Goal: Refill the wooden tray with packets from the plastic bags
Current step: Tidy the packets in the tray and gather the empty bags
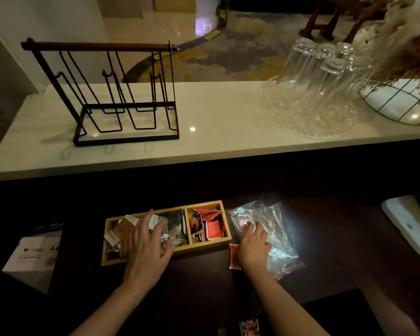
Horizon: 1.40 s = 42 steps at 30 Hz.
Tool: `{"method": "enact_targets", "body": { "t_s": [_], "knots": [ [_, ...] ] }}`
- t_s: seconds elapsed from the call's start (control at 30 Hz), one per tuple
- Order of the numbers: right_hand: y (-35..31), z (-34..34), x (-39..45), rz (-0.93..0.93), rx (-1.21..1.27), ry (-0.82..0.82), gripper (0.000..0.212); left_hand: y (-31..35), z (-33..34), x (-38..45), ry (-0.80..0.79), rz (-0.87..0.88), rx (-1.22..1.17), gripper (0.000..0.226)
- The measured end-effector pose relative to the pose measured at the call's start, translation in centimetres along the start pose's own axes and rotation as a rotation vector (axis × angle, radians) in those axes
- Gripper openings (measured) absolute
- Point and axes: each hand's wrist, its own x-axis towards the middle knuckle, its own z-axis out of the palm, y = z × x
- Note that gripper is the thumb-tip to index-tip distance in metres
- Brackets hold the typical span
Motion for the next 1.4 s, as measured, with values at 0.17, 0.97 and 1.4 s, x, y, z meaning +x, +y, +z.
{"method": "enact_targets", "body": {
  "t_s": [0.17,0.97,1.4],
  "knots": [
    [1.3,-0.1,1.0,0.019,0.004,0.061,0.056,1.2,0.5,-0.8,-0.084,0.001,-0.128,0.045],
    [-5.4,-9.3,-2.6,0.050,1.438,-0.785,0.027,2.7,-2.8,0.9,-0.645,-0.484,-1.445,0.077],
    [-3.3,-3.6,-1.0,0.128,0.889,-0.278,0.013,-6.6,-3.6,-1.0,-0.217,-0.654,-1.345,0.025]
  ]
}}
